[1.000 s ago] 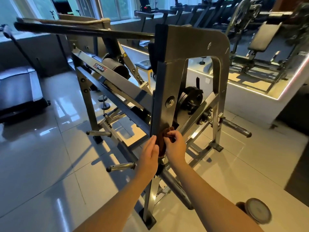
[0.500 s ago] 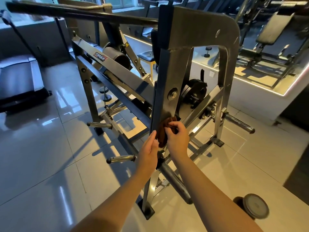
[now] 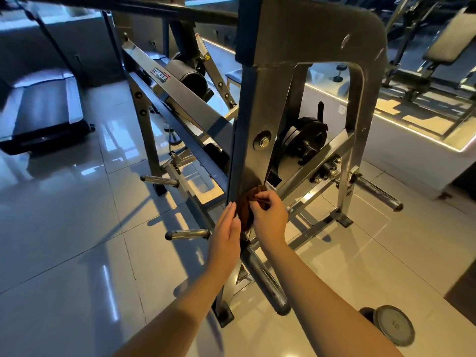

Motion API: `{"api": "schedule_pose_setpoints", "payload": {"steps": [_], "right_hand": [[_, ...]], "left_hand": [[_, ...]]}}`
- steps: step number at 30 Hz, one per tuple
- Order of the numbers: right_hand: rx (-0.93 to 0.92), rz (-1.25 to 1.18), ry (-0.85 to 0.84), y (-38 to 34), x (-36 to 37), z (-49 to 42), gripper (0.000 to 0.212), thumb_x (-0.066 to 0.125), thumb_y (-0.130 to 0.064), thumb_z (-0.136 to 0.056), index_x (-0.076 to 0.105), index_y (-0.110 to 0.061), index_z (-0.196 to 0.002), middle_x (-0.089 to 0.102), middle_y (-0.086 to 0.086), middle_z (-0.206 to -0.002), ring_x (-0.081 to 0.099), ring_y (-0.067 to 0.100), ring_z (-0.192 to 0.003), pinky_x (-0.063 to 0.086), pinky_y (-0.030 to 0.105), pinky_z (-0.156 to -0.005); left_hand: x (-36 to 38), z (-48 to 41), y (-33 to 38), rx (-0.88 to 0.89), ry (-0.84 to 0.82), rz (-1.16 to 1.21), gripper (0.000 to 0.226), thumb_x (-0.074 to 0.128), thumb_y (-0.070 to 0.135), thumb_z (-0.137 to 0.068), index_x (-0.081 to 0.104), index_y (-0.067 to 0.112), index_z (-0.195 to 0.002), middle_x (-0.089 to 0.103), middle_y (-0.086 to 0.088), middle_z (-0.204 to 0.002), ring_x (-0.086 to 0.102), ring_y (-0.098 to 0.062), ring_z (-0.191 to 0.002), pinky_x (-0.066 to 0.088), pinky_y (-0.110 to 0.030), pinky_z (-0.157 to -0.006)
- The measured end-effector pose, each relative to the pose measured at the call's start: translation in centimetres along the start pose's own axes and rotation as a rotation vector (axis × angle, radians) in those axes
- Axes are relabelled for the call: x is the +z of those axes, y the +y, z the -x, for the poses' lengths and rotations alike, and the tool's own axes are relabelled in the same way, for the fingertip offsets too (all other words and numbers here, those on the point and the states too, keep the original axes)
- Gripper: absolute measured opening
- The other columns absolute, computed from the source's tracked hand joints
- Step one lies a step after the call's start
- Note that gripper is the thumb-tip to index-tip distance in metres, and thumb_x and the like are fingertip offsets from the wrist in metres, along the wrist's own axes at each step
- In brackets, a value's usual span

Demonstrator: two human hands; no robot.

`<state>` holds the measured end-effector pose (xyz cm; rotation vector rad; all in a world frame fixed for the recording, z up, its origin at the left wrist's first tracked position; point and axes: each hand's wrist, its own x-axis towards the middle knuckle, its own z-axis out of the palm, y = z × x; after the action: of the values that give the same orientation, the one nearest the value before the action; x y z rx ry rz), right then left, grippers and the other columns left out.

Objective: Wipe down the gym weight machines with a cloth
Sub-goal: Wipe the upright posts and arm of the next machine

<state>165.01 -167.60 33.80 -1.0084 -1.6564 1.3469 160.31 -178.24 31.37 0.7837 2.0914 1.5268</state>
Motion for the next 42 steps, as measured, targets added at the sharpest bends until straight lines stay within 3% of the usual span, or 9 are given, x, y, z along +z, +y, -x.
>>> {"api": "schedule_pose_setpoints", "payload": {"steps": [7, 14, 17, 22, 25, 28, 36, 39, 42], "right_hand": [[0.134, 0.07, -0.174, 2.4, -1.3, -1.6, 0.027, 0.071, -0.012, -0.087, 0.065, -0.038, -0.083, 0.067, -0.012, -0.09, 0.063, 0.019, -0.096, 0.055, 0.052, -0.088], [-0.075, 0.081, -0.173, 1.0, -2.8, -3.6, 0.019, 0.065, -0.006, -0.087, 0.06, -0.025, -0.086, 0.062, -0.002, -0.096, 0.061, 0.018, -0.094, 0.055, 0.043, -0.086], [0.017, 0.153, -0.319, 3.8, -2.6, -3.3, 0.028, 0.065, -0.003, -0.086, 0.058, -0.027, -0.076, 0.066, 0.0, -0.084, 0.064, 0.019, -0.084, 0.057, 0.049, -0.079], [0.176, 0.116, -0.464, 4.9, -3.7, -3.2, 0.014, 0.067, -0.009, -0.089, 0.07, -0.022, -0.087, 0.07, -0.002, -0.088, 0.067, 0.019, -0.088, 0.06, 0.047, -0.082], [0.259, 0.038, -0.526, 5.4, -6.0, -1.8, 0.016, 0.062, -0.009, -0.092, 0.073, -0.021, -0.095, 0.073, -0.001, -0.094, 0.069, 0.021, -0.093, 0.059, 0.045, -0.087], [0.323, -0.034, -0.567, 6.1, -8.1, -0.7, 0.023, 0.056, -0.008, -0.098, 0.074, -0.023, -0.099, 0.073, 0.002, -0.102, 0.068, 0.021, -0.098, 0.058, 0.042, -0.092], [0.233, -0.117, -0.716, 6.7, -10.3, 1.6, 0.025, 0.059, -0.022, -0.1, 0.068, -0.038, -0.117, 0.07, 0.0, -0.116, 0.066, 0.019, -0.109, 0.057, 0.04, -0.097], [0.198, -0.069, -0.803, 6.9, -10.6, 2.4, 0.043, 0.068, -0.052, -0.086, 0.062, -0.047, -0.129, 0.058, -0.004, -0.133, 0.058, 0.014, -0.122, 0.052, 0.039, -0.105], [0.098, 0.008, -0.865, 5.8, -10.0, 2.6, 0.045, 0.07, -0.038, -0.091, 0.06, -0.04, -0.136, 0.055, -0.006, -0.128, 0.054, 0.008, -0.121, 0.048, 0.021, -0.101]], "left_hand": [[3.6, 1.3, -0.2, -0.121, 0.119, 0.056, 0.051, 0.035, 0.035, -0.109, 0.021, 0.038, -0.158, 0.022, 0.014, -0.164, 0.023, -0.005, -0.148, 0.028, -0.032, -0.12], [6.3, 2.1, 0.4, -0.201, 0.247, 0.141, 0.05, 0.033, 0.041, -0.108, 0.025, 0.037, -0.158, 0.024, 0.015, -0.163, 0.023, 0.004, -0.141, 0.022, -0.025, -0.114], [7.3, 2.2, -0.7, -0.214, 0.301, 0.208, 0.047, 0.036, 0.043, -0.108, 0.037, 0.032, -0.153, 0.033, 0.013, -0.159, 0.03, -0.003, -0.145, 0.028, -0.03, -0.118], [9.0, 2.8, -2.2, -0.31, 0.277, 0.254, 0.049, 0.042, 0.035, -0.105, 0.035, 0.03, -0.153, 0.047, 0.005, -0.148, 0.046, -0.008, -0.133, 0.043, -0.013, -0.098], [10.3, 4.3, -2.2, -0.294, 0.32, 0.252, 0.053, 0.044, 0.038, -0.103, 0.034, 0.027, -0.154, 0.049, 0.007, -0.147, 0.048, -0.012, -0.136, 0.043, -0.033, -0.112], [11.4, 5.5, -2.5, -0.278, 0.336, 0.19, 0.052, 0.049, 0.037, -0.104, 0.038, 0.025, -0.154, 0.055, 0.004, -0.144, 0.054, -0.015, -0.132, 0.05, -0.041, -0.107], [11.1, 7.8, -0.4, -0.263, 0.476, 0.174, 0.011, 0.052, 0.029, -0.105, 0.054, 0.035, -0.113, 0.068, 0.01, -0.106, 0.07, -0.005, -0.093, 0.057, -0.019, -0.075], [10.7, 7.7, -1.0, -0.269, 0.507, 0.145, 0.012, 0.047, 0.035, -0.106, 0.059, 0.037, -0.105, 0.07, 0.006, -0.102, 0.07, -0.014, -0.096, 0.061, -0.035, -0.085], [9.8, 7.2, -2.1, -0.314, 0.448, 0.216, 0.025, 0.045, 0.042, -0.105, 0.067, 0.028, -0.108, 0.072, -0.001, -0.099, 0.07, -0.022, -0.097, 0.058, -0.051, -0.091]]}}
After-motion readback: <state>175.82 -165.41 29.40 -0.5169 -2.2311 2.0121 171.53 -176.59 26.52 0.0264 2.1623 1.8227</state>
